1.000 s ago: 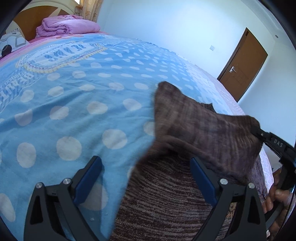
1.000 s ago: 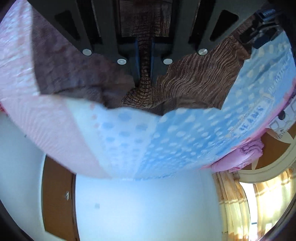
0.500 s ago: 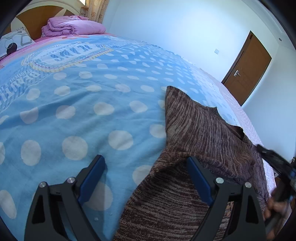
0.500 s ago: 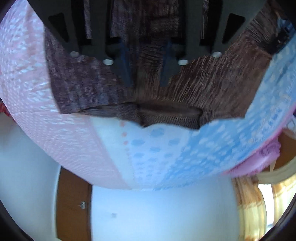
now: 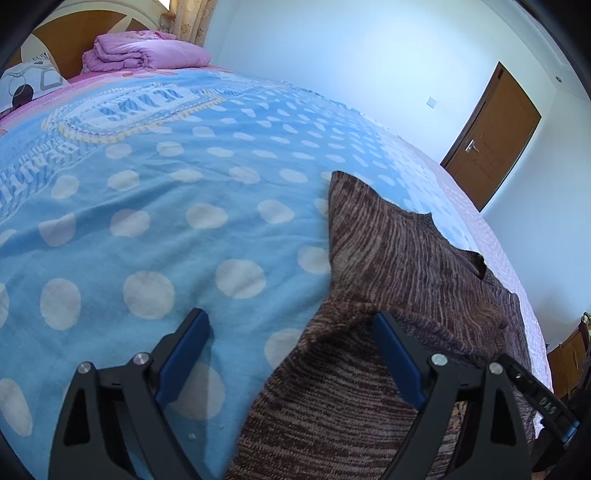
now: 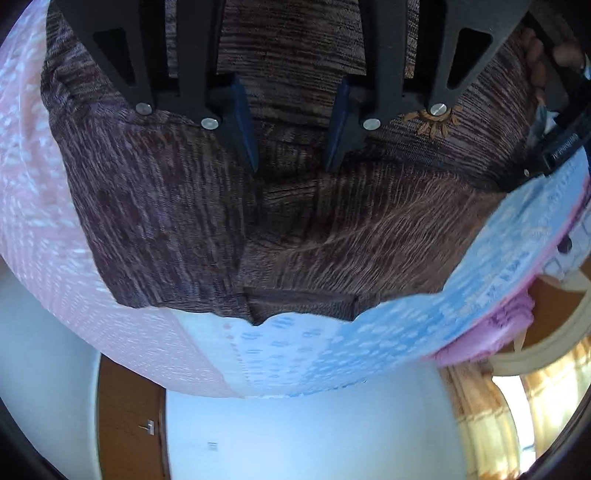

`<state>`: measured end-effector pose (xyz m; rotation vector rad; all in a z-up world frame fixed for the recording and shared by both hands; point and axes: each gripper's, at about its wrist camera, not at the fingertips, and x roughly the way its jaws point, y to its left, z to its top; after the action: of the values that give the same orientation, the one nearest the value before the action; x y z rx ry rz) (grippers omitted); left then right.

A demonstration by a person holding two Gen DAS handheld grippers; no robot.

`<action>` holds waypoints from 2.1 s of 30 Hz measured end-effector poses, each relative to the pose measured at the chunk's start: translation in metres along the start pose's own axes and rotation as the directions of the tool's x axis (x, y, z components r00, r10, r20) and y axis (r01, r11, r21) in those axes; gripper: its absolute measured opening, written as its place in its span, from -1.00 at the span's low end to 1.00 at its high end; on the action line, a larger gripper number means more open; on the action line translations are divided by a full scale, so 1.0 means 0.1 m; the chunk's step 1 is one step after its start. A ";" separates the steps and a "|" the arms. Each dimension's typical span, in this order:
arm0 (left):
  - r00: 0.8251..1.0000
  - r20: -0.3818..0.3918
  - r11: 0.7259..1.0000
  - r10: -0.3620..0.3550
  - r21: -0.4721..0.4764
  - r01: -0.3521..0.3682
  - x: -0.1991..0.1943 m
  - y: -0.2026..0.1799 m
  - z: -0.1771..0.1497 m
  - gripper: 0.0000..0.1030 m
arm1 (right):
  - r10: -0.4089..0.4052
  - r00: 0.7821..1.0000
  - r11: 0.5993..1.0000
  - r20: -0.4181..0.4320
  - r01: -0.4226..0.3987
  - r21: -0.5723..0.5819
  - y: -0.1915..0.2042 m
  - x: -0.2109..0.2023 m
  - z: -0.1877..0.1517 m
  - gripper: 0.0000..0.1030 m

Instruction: Fold small clothes

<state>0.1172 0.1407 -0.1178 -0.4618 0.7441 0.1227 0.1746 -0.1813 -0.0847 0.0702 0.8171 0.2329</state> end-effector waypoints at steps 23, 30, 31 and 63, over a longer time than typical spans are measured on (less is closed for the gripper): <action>1.000 0.001 1.000 0.000 -0.002 0.000 0.01 0.00 0.00 0.80 | 0.006 1.000 0.999 -0.020 -0.007 -0.033 0.02 0.07 -0.08 -0.85; 0.996 -0.055 0.997 -0.069 0.027 0.071 -0.11 0.07 0.00 0.81 | 0.025 0.998 0.999 -0.064 -0.024 0.022 -0.16 -0.66 -0.31 -0.69; 0.996 -0.068 0.996 -0.061 0.062 0.065 -0.17 0.06 -0.02 0.81 | 0.014 0.999 1.000 -0.041 -0.013 0.017 -0.21 -0.87 -0.40 -0.56; 0.867 -0.431 0.830 -0.252 0.365 0.422 -1.77 0.52 -1.66 0.53 | -0.236 0.936 0.966 -0.260 0.198 -0.164 -0.39 -2.09 -2.17 -0.32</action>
<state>-0.1303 0.1221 -0.1229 -0.1639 1.0119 -0.4873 -0.1144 -0.2733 -0.0896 -0.1852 1.0784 0.0881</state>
